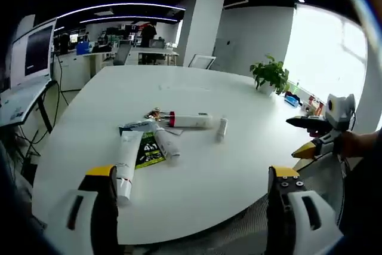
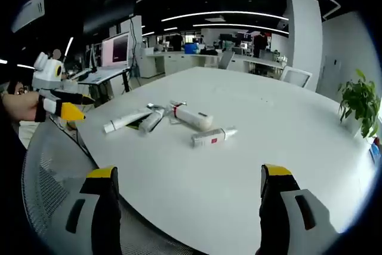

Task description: Arrange the skincare products in the storage area until every visible bottle or jar stands upright without overlapping.

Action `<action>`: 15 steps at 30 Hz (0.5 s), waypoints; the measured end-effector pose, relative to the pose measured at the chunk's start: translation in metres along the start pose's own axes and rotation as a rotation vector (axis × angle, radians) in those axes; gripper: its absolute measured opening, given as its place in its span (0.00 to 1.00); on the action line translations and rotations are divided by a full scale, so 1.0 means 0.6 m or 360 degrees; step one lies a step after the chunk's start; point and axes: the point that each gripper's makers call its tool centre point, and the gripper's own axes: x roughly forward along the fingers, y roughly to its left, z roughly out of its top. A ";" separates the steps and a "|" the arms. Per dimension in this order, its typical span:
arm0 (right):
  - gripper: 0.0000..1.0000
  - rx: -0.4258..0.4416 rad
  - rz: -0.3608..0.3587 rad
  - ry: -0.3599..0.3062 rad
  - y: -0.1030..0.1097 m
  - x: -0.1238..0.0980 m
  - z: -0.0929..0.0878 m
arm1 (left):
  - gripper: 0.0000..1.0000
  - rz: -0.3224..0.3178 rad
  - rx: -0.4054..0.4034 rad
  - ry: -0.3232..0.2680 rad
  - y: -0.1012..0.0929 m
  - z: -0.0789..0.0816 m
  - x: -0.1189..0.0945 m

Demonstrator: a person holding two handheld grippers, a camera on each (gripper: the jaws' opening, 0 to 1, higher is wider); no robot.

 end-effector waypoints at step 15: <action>0.99 -0.0014 0.0010 0.0035 0.003 0.005 -0.008 | 0.97 -0.0028 0.0006 0.0020 0.005 -0.003 0.003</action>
